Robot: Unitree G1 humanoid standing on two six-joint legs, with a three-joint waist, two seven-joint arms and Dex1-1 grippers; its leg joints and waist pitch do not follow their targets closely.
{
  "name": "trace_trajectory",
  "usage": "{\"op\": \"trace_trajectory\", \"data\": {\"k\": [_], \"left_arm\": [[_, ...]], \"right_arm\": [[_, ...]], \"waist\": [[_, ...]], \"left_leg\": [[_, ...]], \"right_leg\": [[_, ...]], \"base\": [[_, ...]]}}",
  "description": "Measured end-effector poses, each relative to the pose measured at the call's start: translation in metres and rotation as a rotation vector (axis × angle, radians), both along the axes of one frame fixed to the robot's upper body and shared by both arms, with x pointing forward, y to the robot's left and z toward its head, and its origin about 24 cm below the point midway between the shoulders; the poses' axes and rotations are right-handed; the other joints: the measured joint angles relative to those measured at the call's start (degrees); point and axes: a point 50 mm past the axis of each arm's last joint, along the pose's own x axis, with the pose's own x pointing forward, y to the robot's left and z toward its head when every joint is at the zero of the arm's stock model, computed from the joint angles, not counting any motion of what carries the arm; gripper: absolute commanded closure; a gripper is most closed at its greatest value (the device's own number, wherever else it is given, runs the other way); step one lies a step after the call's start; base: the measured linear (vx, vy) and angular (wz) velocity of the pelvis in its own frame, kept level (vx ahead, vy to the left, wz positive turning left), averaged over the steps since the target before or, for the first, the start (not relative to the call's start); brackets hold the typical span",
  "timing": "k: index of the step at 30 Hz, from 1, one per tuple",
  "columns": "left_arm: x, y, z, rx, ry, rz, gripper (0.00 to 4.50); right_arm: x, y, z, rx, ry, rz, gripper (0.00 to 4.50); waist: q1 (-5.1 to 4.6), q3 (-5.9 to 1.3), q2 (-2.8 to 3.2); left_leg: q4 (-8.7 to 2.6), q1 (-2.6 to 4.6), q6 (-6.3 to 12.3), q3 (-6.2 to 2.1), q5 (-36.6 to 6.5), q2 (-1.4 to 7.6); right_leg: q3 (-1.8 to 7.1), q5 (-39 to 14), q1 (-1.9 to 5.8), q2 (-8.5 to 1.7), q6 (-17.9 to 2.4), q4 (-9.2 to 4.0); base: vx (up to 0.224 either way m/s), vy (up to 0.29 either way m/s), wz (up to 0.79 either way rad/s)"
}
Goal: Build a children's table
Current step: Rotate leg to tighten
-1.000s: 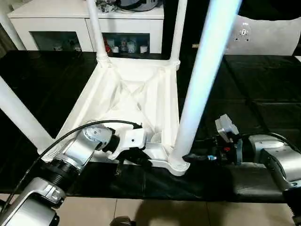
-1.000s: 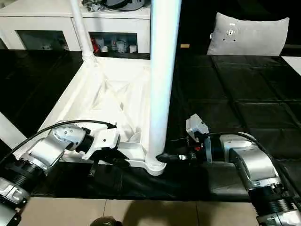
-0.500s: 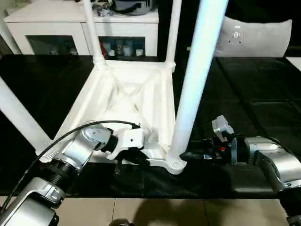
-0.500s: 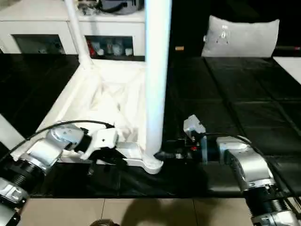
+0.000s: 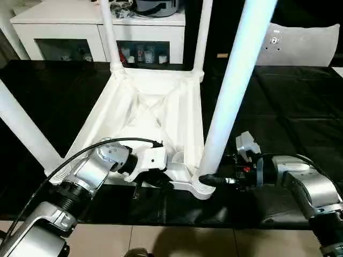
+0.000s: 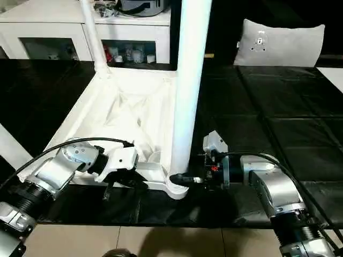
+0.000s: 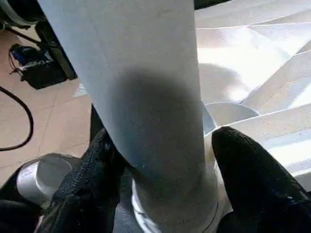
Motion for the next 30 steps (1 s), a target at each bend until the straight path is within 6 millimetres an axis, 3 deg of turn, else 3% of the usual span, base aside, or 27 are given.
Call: {"op": "trace_trajectory", "data": {"k": [8,13,16,19,22,26,30], "left_arm": [[0.0,0.0,0.0,0.002,0.0,-0.003,4.5],[0.0,-0.001,-0.001,-0.001,0.016,0.015,4.5],[0.002,-0.003,-0.001,-0.011,0.038,0.064,4.5],[0.007,-0.003,-0.002,-0.009,0.033,0.168,4.5],[0.014,-0.009,-0.004,-0.012,0.018,0.296,4.5],[0.024,-0.027,-0.005,-0.043,0.009,0.474,4.5],[0.035,-0.055,-0.006,-0.066,-0.036,0.649,4.5]], "right_arm": [[-0.001,-0.002,0.001,0.012,0.026,0.009,2.49],[-0.002,-0.003,0.0,0.016,0.028,0.0,2.51],[0.0,0.002,-0.002,0.032,0.026,-0.057,2.51],[0.009,0.009,-0.005,0.043,0.001,-0.181,2.51],[0.025,0.016,-0.009,0.049,-0.034,-0.365,2.52],[0.047,0.025,-0.011,0.033,-0.048,-0.622,2.55],[0.067,0.033,-0.009,0.021,-0.049,-0.888,2.55]], "waist": [[0.1,0.0,0.0],[0.23,0.0,0.0],[-0.21,0.0,0.01],[-1.26,-0.02,0.02],[-3.8,-0.01,0.04],[-6.82,0.16,0.37],[-8.19,0.23,0.42]], "left_leg": [[-0.02,0.0,0.0,0.0,0.0,0.0],[-0.04,0.01,0.0,0.0,0.0,0.0],[-0.04,0.06,-0.01,0.0,0.0,0.0],[-0.02,0.15,-0.06,0.0,0.0,0.0],[0.09,0.12,-0.08,-0.09,0.0,0.04],[0.09,0.03,-0.08,-0.35,0.0,0.7],[0.17,0.0,-0.06,-0.36,0.0,0.67]], "right_leg": [[0.0,0.0,0.0,0.0,0.0,0.0],[0.0,0.0,0.01,0.0,0.0,0.0],[0.0,0.0,0.02,0.0,0.0,0.0],[-0.02,0.0,0.05,0.0,0.0,-0.01],[-0.37,0.0,0.06,-0.04,0.0,-0.29],[-1.95,0.0,0.77,-0.03,0.0,-1.87],[-2.11,0.0,0.8,-0.12,0.0,-2.02]], "base": [[0.0,0.0,0.0],[0.0,0.0,0.0],[0.0,0.0,0.0],[0.0,0.0,0.0],[0.0,0.0,0.0],[0.0,0.0,0.0],[0.0,0.0,0.0]]}}
